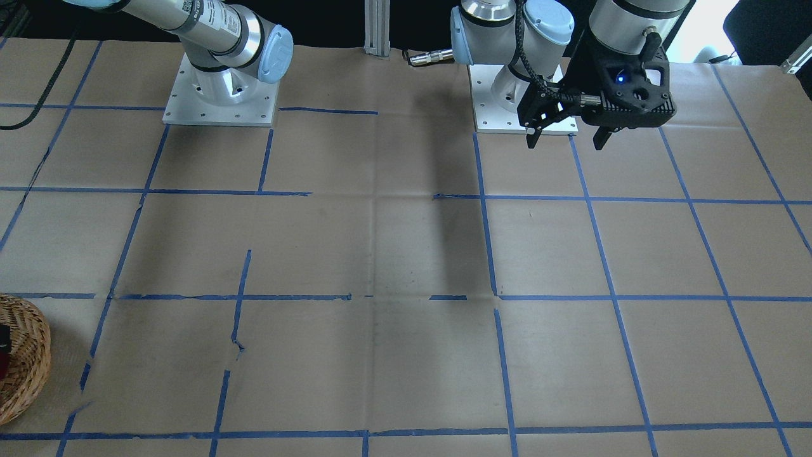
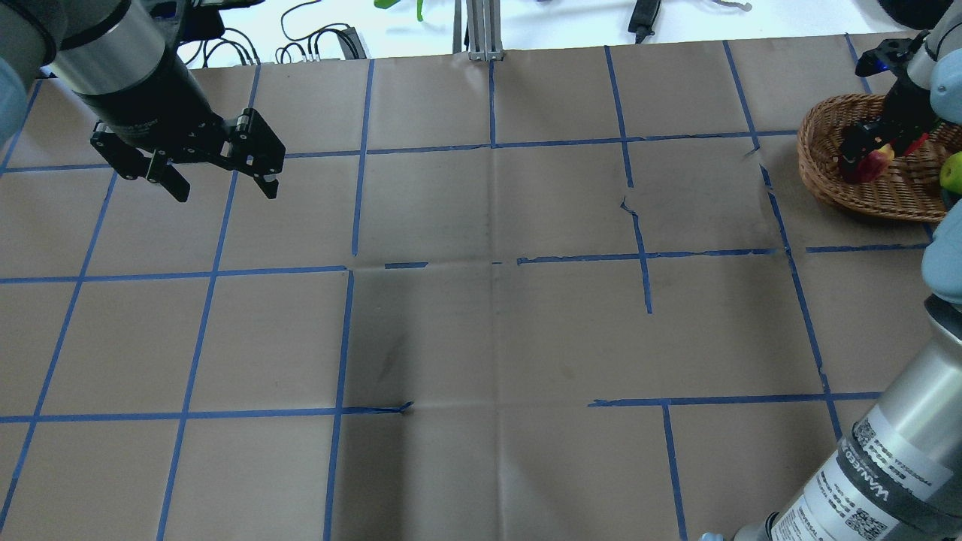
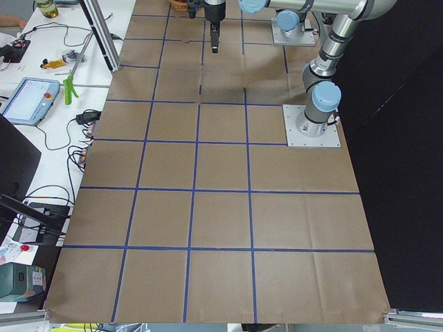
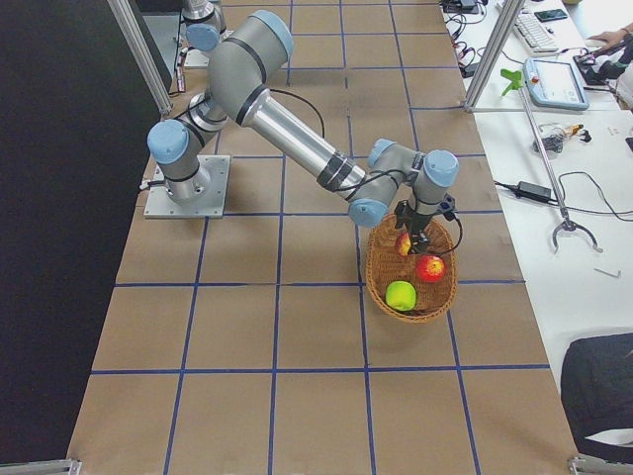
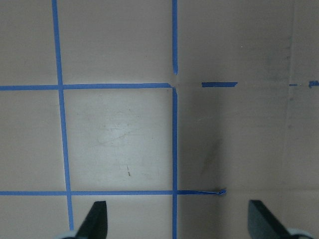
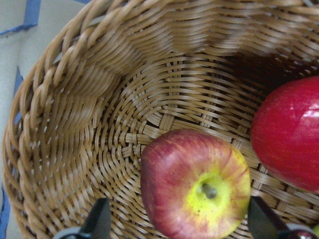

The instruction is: Put all apples into basket

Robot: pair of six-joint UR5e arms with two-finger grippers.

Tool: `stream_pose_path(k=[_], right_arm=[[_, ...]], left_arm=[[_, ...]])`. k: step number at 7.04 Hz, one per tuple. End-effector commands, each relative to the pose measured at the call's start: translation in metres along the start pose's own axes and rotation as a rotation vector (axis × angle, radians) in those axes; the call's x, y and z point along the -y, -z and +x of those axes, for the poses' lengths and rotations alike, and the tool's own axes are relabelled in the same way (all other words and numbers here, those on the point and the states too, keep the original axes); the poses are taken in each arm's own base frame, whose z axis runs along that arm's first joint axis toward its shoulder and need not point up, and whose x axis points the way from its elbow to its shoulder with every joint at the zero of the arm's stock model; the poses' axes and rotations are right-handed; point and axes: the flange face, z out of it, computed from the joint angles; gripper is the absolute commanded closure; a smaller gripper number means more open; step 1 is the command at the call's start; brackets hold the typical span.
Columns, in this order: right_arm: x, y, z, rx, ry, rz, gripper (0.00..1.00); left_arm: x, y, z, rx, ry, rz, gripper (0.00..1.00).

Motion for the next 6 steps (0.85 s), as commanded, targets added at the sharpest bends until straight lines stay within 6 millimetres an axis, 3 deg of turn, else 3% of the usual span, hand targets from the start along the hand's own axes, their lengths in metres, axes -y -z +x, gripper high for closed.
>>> stream_pose_path(k=[1, 2, 3, 4, 5, 6], right_arm=[[-0.012, 0.064, -0.022, 0.003, 0.003, 0.01, 0.01], [-0.015, 0.109, -0.062, 0.007, 0.045, 0.002, 0.01], [-0.021, 0.156, -0.114, 0.022, -0.012, -0.017, 0.01], [-0.027, 0.202, -0.182, 0.019, -0.118, -0.027, 0.01], [-0.038, 0.227, -0.243, 0.028, -0.181, -0.055, 0.01], [-0.057, 0.254, -0.291, 0.01, -0.241, -0.028, 0.01]], left_arm=[[0.001, -0.001, 0.0, 0.0, 0.001, -0.002, 0.01], [0.001, -0.001, -0.001, 0.002, 0.001, 0.0, 0.01], [0.001, 0.0, -0.001, 0.002, 0.001, 0.003, 0.01], [0.002, 0.0, -0.001, 0.002, 0.001, 0.006, 0.01], [0.002, -0.001, -0.001, 0.003, 0.001, 0.007, 0.01], [0.005, -0.008, -0.002, 0.005, 0.001, 0.006, 0.01]])
